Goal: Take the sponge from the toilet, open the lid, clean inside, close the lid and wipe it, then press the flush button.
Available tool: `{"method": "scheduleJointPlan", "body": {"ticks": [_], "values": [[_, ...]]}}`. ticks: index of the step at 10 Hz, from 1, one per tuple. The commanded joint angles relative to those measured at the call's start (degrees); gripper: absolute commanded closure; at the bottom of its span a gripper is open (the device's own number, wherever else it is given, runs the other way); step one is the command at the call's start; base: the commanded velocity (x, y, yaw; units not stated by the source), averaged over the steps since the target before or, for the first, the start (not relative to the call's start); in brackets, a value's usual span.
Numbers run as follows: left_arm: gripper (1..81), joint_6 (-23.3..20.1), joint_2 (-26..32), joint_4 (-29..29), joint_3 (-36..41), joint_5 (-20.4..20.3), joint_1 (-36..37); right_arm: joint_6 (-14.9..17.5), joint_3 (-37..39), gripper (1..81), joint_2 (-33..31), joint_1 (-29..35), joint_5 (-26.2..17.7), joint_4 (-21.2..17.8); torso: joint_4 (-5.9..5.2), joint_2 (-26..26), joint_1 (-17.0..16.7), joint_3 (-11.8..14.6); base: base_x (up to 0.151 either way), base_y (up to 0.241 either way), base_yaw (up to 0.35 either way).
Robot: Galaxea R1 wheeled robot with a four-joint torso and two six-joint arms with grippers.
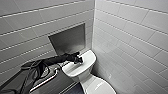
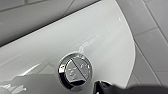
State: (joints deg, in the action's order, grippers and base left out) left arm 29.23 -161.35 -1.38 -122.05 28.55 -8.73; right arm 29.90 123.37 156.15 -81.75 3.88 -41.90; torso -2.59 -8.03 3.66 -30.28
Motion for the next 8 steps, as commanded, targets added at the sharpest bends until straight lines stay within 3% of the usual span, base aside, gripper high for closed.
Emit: {"method": "scheduleJointPlan", "body": {"ticks": [1,4,6,8], "values": [[81.1,-0.1,9.1,-3.8,12.2,1.9,12.7,0.1,-0.9,81.1,-0.9,0.0,-5.6,-0.5,0.00,0.0,0.0,0.0,0.000,0.000,0.000],[81.1,-0.1,20.2,-4.5,28.7,1.9,10.8,0.1,-0.7,81.1,-1.3,0.0,-5.5,-0.6,0.00,0.0,0.0,0.0,0.000,0.000,0.000],[81.1,-0.3,27.5,-4.0,39.7,1.9,4.7,0.1,-0.5,81.1,-1.4,-0.1,-5.6,-0.6,0.00,0.0,0.0,0.0,0.000,0.000,0.000],[81.1,-0.8,35.3,-2.8,49.3,1.7,-2.5,0.1,-0.5,81.1,-1.6,-0.2,-5.6,-0.6,0.00,0.0,0.0,3.7,0.000,0.000,0.000]]}}
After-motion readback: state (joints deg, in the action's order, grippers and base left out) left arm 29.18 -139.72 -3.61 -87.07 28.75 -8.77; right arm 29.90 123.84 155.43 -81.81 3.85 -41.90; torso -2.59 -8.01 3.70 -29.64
